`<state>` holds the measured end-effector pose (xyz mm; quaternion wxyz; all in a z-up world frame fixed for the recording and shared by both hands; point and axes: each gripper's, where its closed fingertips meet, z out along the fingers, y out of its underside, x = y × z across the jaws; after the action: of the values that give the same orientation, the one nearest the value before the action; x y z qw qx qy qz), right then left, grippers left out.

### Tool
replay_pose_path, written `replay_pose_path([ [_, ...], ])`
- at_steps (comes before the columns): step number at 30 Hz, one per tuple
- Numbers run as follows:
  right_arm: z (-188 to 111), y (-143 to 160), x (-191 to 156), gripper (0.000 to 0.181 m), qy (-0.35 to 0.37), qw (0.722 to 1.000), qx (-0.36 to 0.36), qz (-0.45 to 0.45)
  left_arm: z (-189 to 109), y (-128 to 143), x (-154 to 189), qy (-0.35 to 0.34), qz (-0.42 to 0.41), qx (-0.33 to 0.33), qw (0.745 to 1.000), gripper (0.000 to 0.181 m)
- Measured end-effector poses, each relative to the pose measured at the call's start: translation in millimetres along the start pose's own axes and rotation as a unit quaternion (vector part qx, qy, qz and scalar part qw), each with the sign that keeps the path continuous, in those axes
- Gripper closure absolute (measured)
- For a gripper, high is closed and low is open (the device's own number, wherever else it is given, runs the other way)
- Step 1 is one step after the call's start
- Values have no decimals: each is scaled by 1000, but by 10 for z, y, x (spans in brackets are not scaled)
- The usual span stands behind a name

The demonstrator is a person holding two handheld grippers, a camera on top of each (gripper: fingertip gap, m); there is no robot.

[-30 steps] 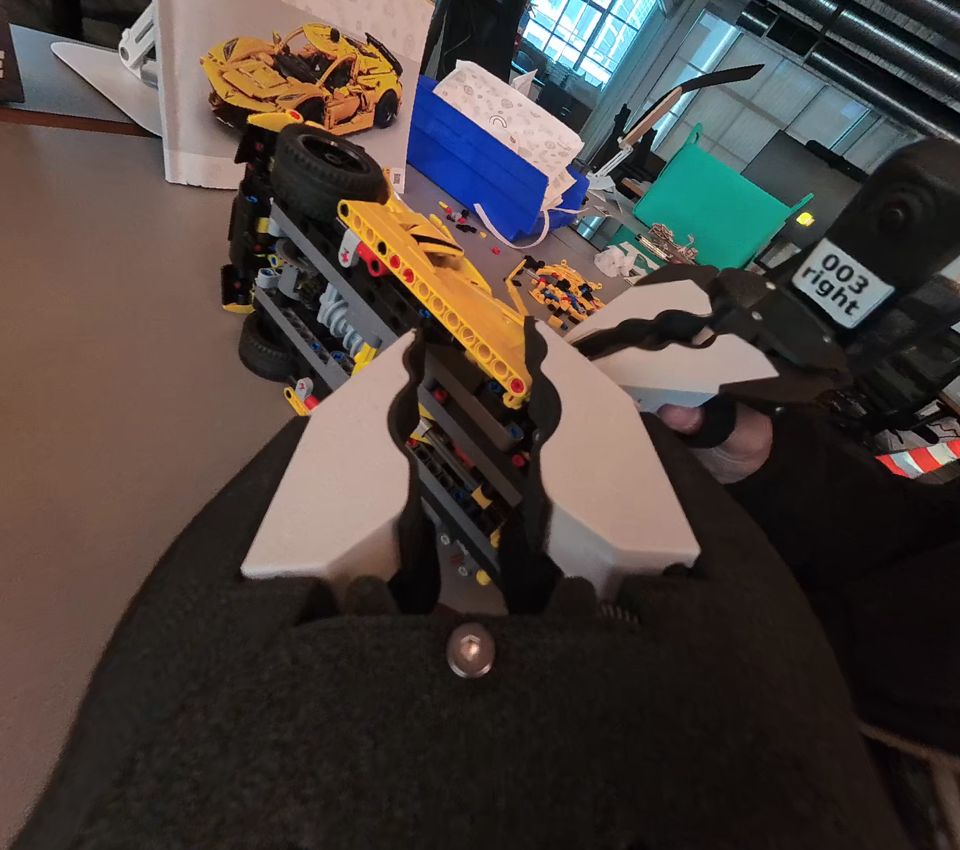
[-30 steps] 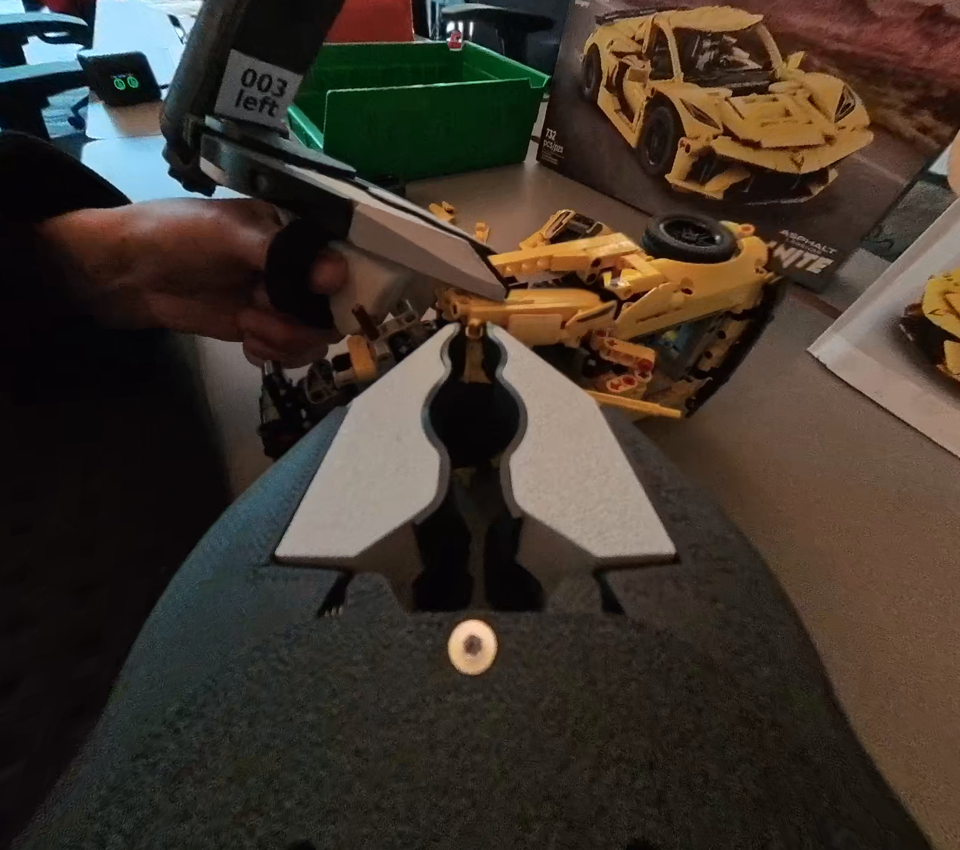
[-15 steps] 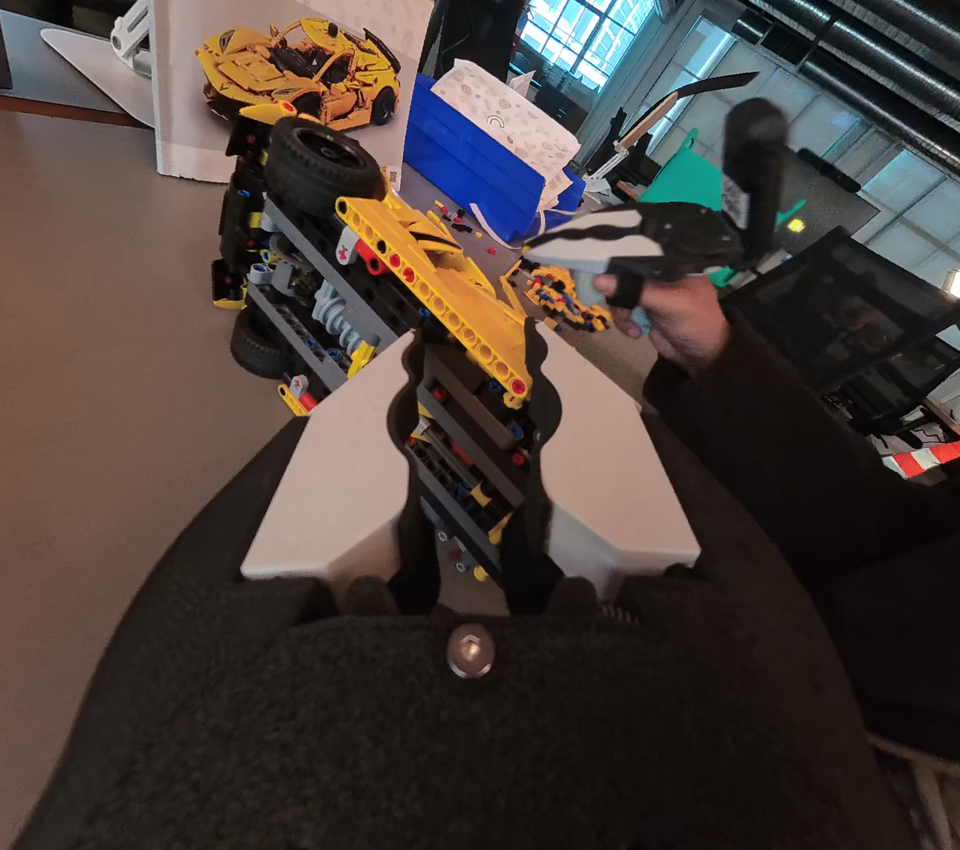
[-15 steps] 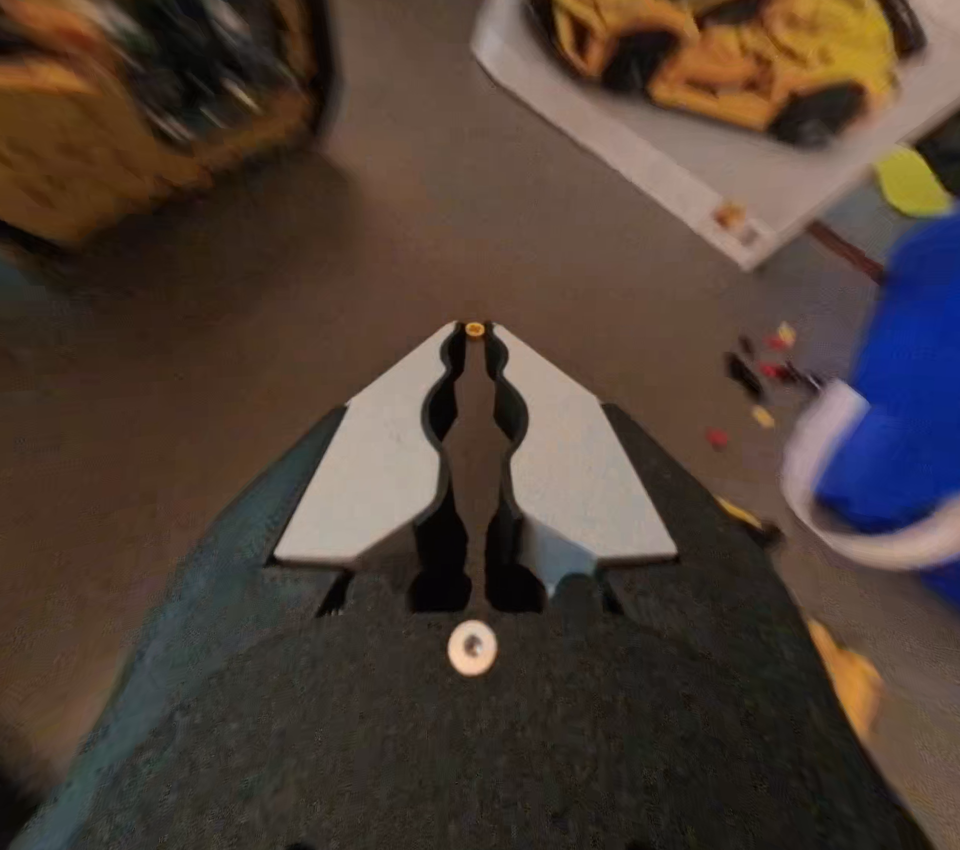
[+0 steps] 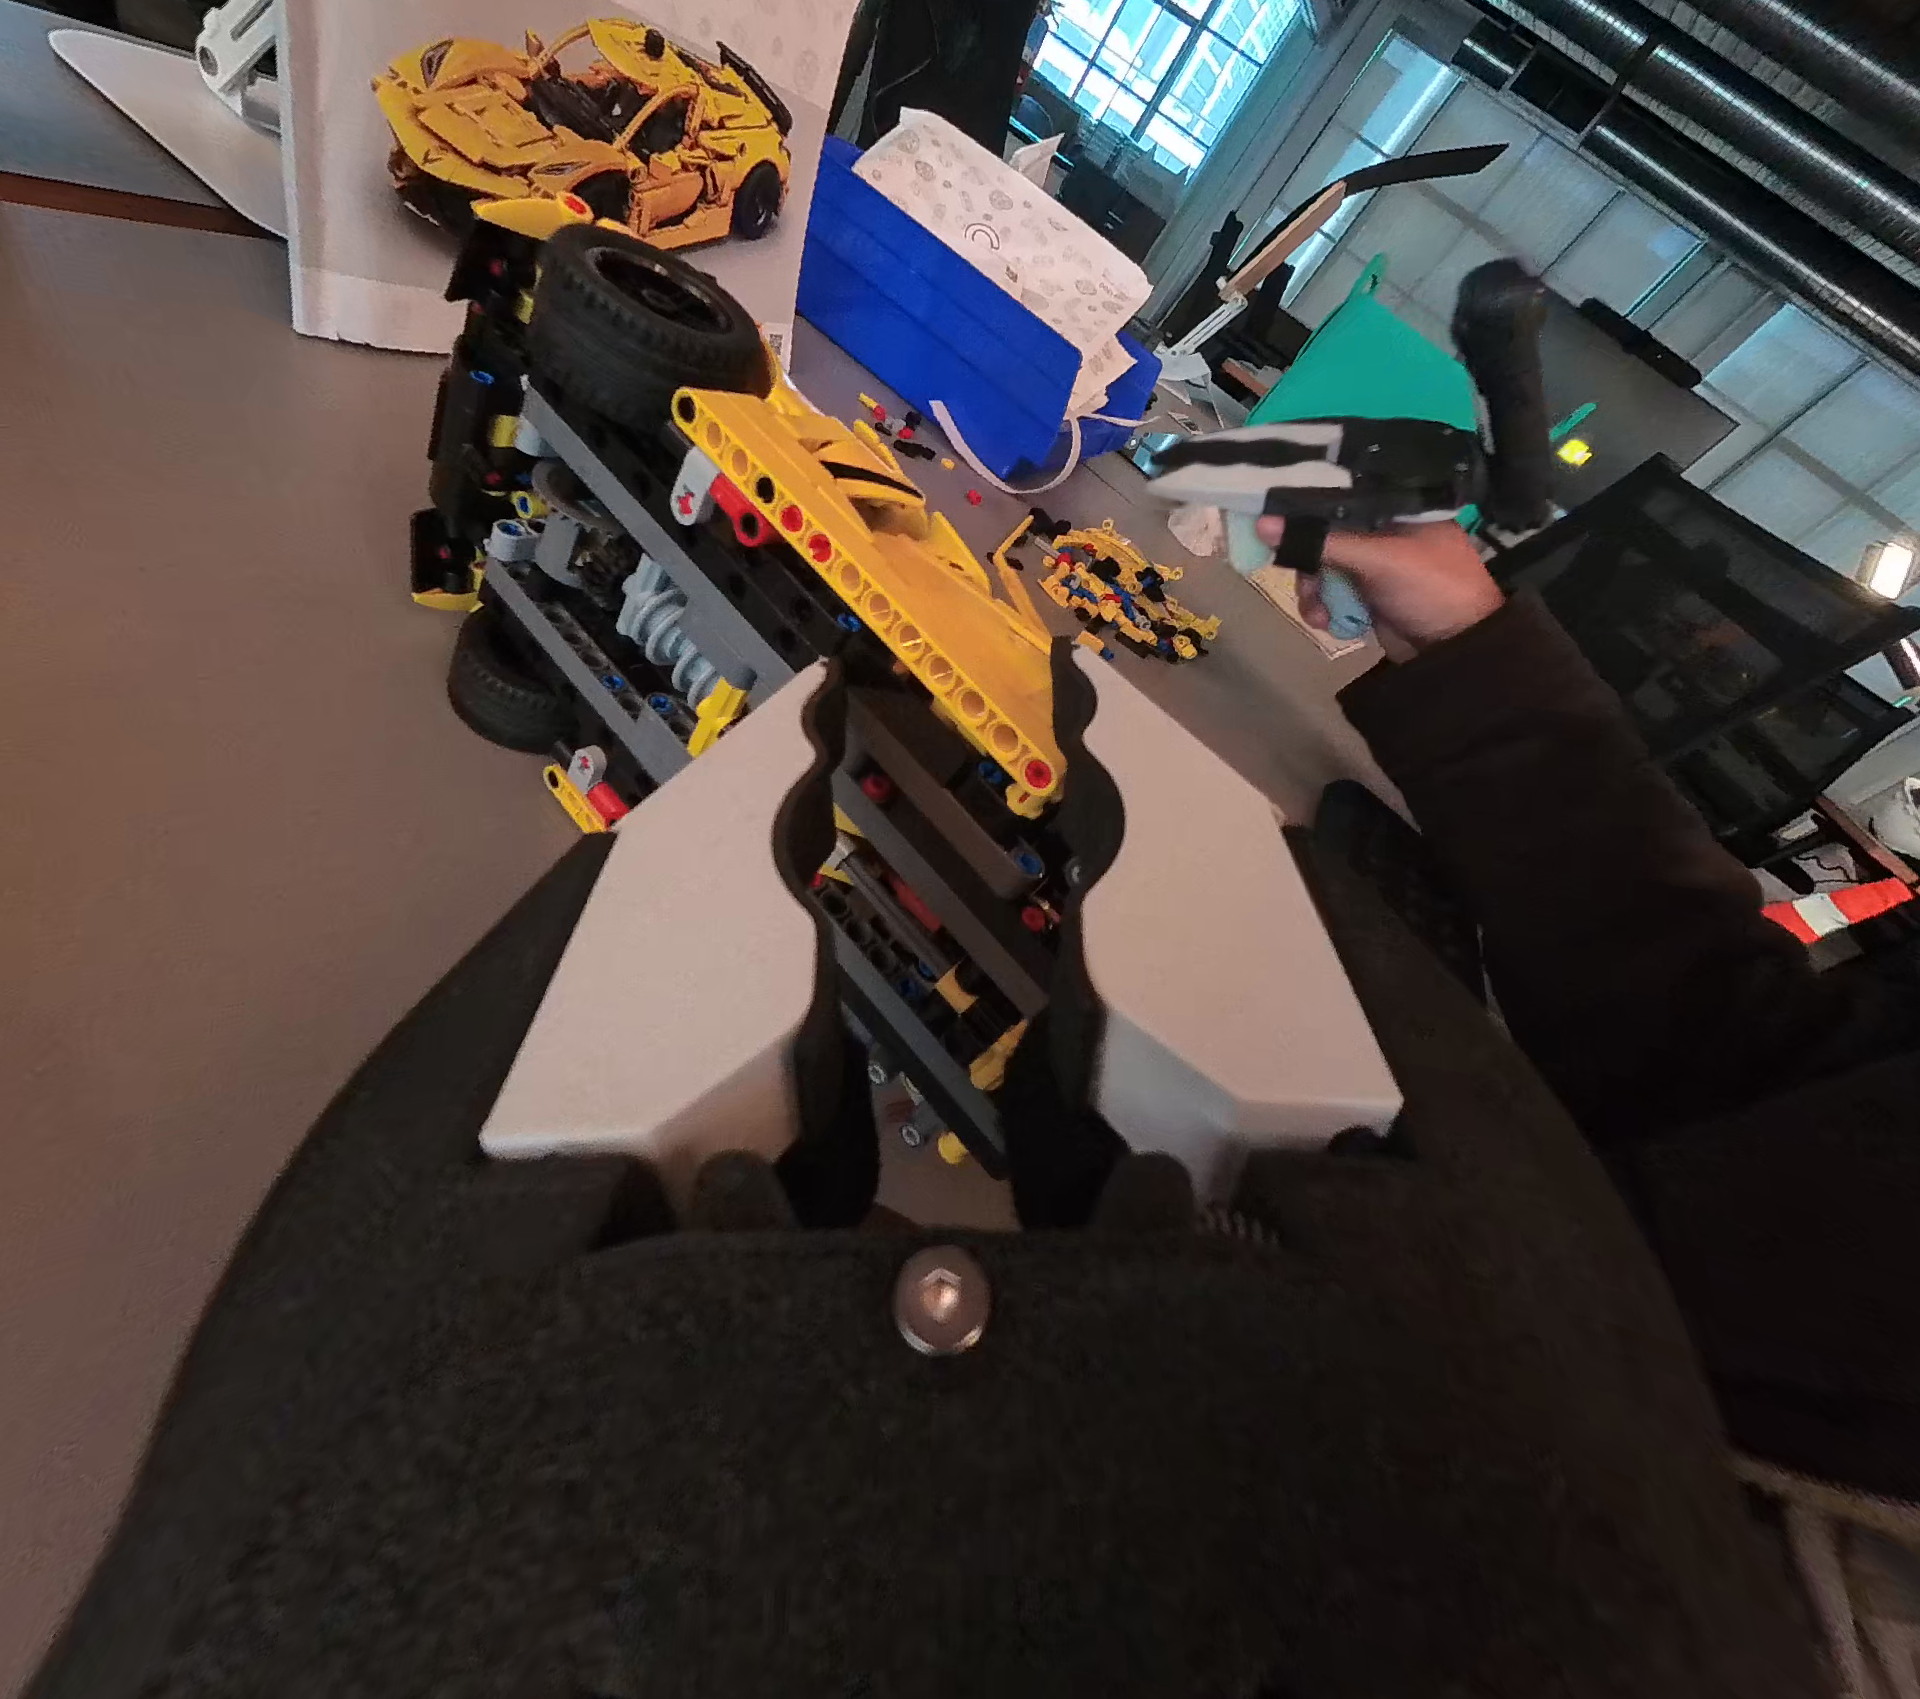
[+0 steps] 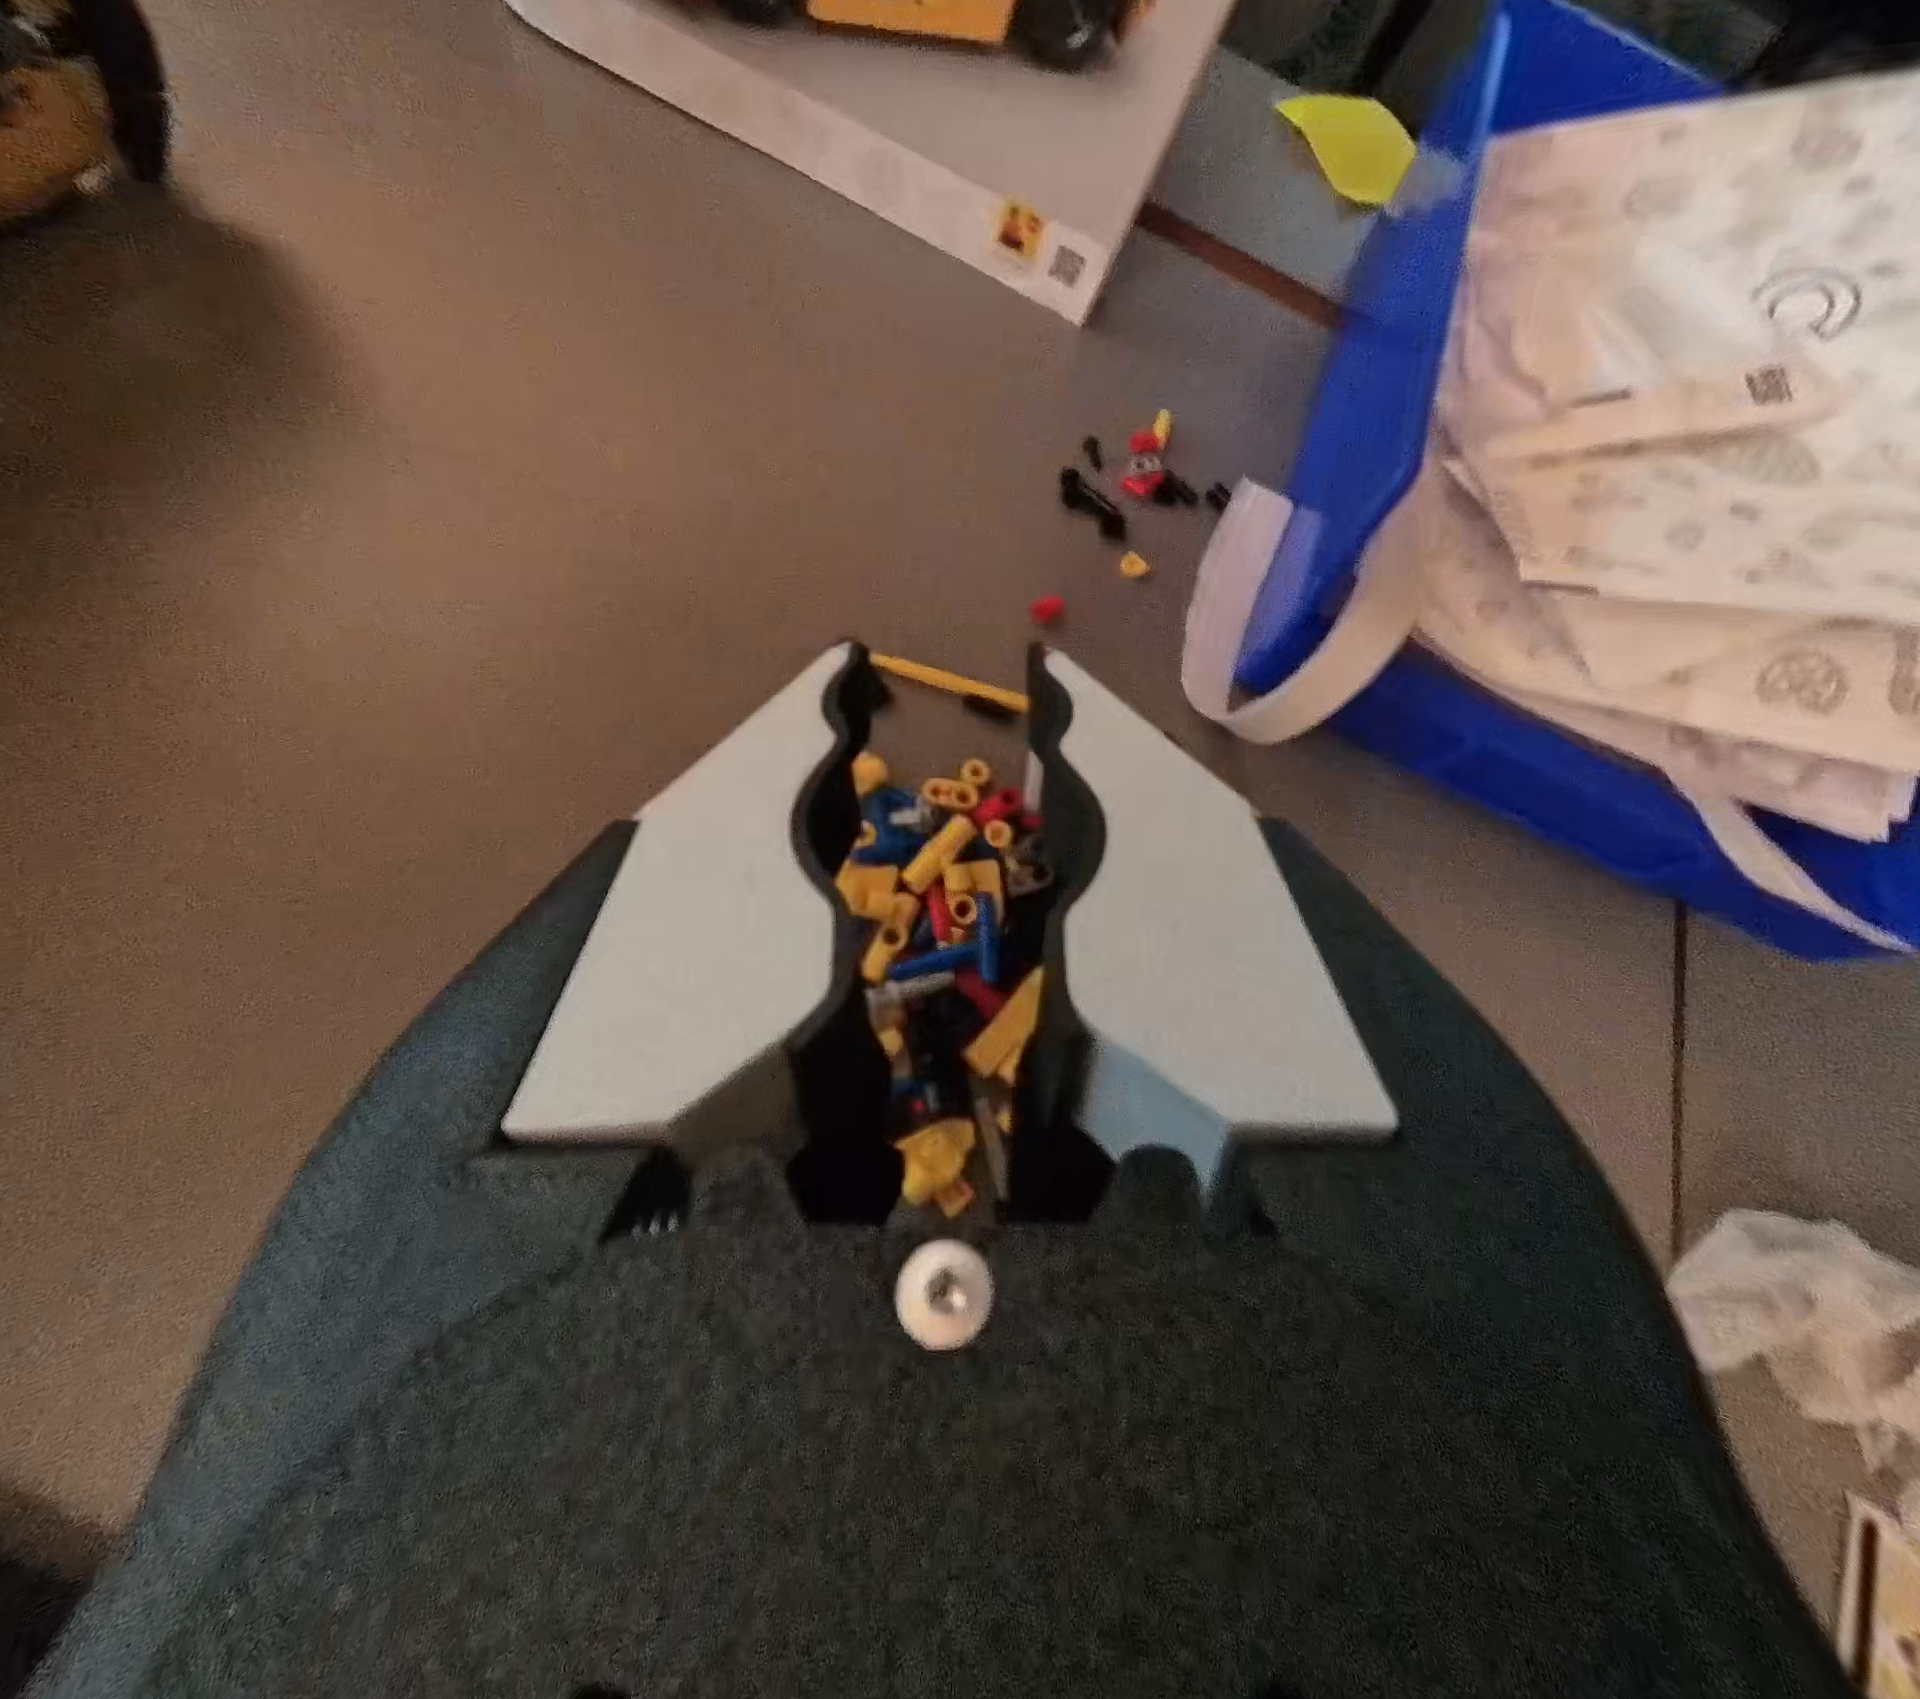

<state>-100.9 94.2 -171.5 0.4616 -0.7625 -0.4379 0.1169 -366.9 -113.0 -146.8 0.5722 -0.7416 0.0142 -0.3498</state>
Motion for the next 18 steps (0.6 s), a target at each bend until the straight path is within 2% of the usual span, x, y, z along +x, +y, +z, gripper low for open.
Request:
replay_pose_path([
  [1, -7, -94, -166, 152, -26, 1000, 8, -7, 0, 0, 0, 0, 0, 0, 1000, 141],
  [3, -31, -395, -834, 152, -152, 987, 45, 5, -3, 0, -2, 1, -2, 1, 1000, 142],
  [6, -256, -901, -2145, 157, -363, 920, 145, -12, -5, 0, -3, 3, -6, 1, 1000, 141],
  [7, -319, -997, -2493, 157, -406, 900, 160, -15, -6, 0, -4, 4, -7, 2, 1000, 141],
  [9, -330, -1089, -2953, 156, -441, 883, 160, -26, -14, 0, -10, 6, -13, 2, 1000, 141],
  [10, -303, -1106, -3068, 155, -435, 885, 159, -43, -16, 0, -10, 6, -13, 2, 1000, 141],
  [13, -162, -1128, -3120, 165, -363, 911, 160, -108, -11, 3, -5, 5, -9, 0, 1000, 141],
  [18, -136, -1030, -3149, 171, -341, 919, 132, -147, -6, 7, -1, 6, -13, -2, 1000, 141],
])
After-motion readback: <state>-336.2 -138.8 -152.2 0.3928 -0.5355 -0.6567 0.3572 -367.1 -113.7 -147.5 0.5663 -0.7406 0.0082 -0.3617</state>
